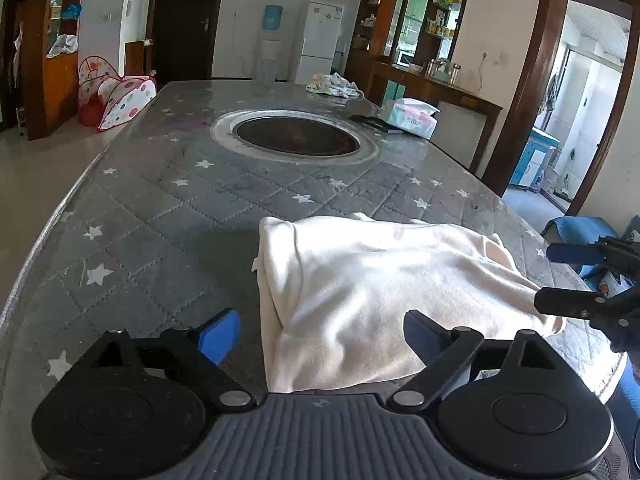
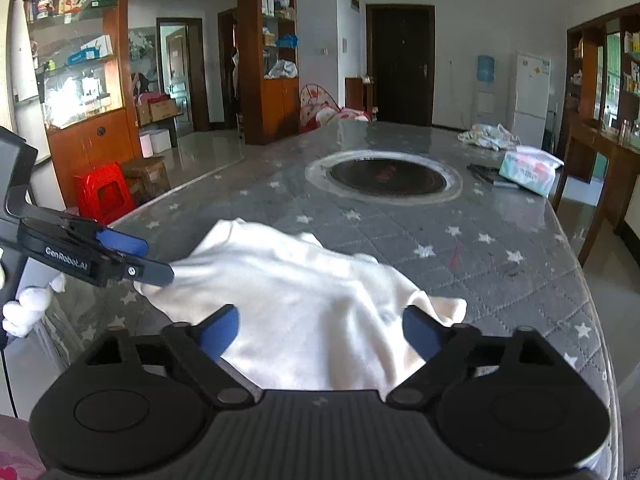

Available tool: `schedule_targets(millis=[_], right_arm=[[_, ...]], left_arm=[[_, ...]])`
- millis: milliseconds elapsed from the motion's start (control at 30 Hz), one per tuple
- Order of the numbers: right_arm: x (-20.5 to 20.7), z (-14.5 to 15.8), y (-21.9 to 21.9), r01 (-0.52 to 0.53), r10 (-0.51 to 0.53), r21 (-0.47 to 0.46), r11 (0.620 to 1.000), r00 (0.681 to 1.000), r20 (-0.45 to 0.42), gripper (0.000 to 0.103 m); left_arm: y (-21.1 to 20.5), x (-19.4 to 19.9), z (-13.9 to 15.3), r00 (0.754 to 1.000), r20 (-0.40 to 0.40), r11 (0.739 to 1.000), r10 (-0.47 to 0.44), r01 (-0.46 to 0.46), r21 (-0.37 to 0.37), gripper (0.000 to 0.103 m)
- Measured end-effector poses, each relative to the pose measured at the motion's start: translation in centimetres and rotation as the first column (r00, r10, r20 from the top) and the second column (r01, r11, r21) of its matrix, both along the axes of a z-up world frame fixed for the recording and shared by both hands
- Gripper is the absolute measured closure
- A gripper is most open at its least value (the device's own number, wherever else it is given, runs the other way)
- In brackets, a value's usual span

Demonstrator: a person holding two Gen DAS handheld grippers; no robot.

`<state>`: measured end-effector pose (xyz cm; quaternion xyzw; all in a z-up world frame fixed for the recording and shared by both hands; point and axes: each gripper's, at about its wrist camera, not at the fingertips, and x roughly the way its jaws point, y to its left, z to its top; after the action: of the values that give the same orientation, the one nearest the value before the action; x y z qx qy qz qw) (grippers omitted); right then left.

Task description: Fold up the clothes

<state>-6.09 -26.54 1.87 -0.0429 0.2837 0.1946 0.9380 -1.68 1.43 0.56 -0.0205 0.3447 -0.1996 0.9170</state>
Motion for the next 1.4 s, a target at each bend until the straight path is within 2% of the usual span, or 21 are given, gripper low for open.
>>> schedule_targets(millis=[133,300,467,867,1033,1133,1233,1367,1400], right_arm=[[-0.2,0.3,0.2,0.002,-0.002,0.011,1.000,1.000,0.020,0.001],[-0.3,0.3,0.2,0.021,-0.022,0.047,0.999,0.999,0.027,0.000],[-0.1,-0.2,0.5,0.024,-0.025,0.055,0.998,1.000,0.013,0.000],[1.6,-3.4,-0.4,0.141,-0.141,-0.081,0.987,0.990,-0.003,0.000],[2.3,-4.7,-0.6,0.193,-0.198,-0.163,0.968,0.980,-0.014,0.000],[2.4,-4.7,-1.1,0.197,-0.203,-0.144,0.970,0.979,-0.026,0.000],[2.2,-4.0,-1.4,0.199,-0.201,-0.143,0.969,0.980,0.000,0.000],[2.3,-3.3,-2.4,0.254,-0.252,-0.125,0.959,0.967,0.031,0.000],[2.6,-3.6,-2.6,0.264,-0.263,-0.145,0.954,0.964,0.024,0.000]], left_arm=[[-0.1,-0.1,0.0,1.000,0.004,1.000,0.004,-0.004,-0.001,0.006],[0.0,-0.4,0.1,1.000,0.012,1.000,0.003,-0.003,-0.012,0.000],[0.0,-0.8,0.3,1.000,0.027,1.000,0.000,0.001,-0.029,0.000],[-0.5,0.3,-0.3,0.998,0.037,0.999,0.052,-0.052,0.011,0.000],[-1.0,0.8,-1.4,0.998,0.021,0.995,0.055,-0.057,0.078,0.000],[-0.9,0.9,-2.2,0.999,-0.007,0.995,0.054,-0.054,0.084,0.000],[-0.7,1.0,-2.3,0.999,-0.011,0.995,0.051,-0.050,0.085,0.000],[-0.7,1.0,-2.4,0.999,-0.013,0.995,0.044,-0.043,0.087,0.000],[-0.7,1.1,-2.4,0.999,-0.018,0.996,0.044,-0.043,0.084,0.000]])
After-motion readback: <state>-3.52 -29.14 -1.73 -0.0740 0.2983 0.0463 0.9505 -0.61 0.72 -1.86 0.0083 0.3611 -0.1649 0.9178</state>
